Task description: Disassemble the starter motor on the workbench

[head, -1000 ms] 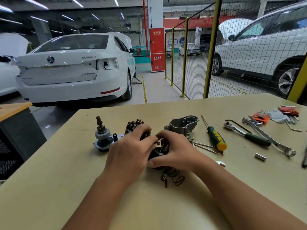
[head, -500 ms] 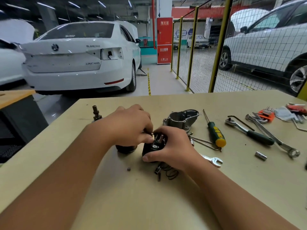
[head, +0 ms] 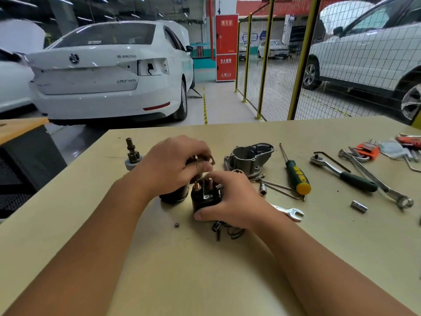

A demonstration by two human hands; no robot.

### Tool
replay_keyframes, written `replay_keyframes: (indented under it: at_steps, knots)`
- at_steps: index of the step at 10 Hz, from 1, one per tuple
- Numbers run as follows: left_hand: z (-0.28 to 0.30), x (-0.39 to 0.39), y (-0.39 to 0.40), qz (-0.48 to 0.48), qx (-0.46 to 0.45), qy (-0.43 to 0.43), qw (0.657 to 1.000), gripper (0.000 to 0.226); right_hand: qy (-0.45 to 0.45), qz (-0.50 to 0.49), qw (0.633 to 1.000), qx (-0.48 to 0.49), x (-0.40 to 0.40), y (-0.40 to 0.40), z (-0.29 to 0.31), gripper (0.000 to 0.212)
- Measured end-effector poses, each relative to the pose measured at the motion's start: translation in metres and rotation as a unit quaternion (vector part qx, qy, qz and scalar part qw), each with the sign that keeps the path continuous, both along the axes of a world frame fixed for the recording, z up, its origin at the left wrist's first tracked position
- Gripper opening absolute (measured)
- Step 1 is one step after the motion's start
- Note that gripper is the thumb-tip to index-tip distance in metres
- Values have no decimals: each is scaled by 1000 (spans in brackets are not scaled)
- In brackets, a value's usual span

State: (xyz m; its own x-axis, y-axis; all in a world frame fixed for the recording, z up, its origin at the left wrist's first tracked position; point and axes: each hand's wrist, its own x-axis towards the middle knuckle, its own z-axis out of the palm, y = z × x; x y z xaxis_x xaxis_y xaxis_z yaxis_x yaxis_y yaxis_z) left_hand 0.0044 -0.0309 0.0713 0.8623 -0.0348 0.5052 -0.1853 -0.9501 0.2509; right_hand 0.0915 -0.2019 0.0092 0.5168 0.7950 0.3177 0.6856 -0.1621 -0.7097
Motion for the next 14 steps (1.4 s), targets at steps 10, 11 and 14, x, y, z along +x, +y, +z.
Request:
replay_keyframes:
  at_steps: [10,11,14]
  knots:
    - [-57,35,30,250,-118,-204,939,52,-273,-122,920,-254,79,94,55,62]
    - [-57,34,38,268,-69,-192,941,66,-279,-120,918,-255,84,99,48,65]
    - [-49,18,41,146,-80,-140,976,80,-238,-101,941,-220,88,69,46,67]
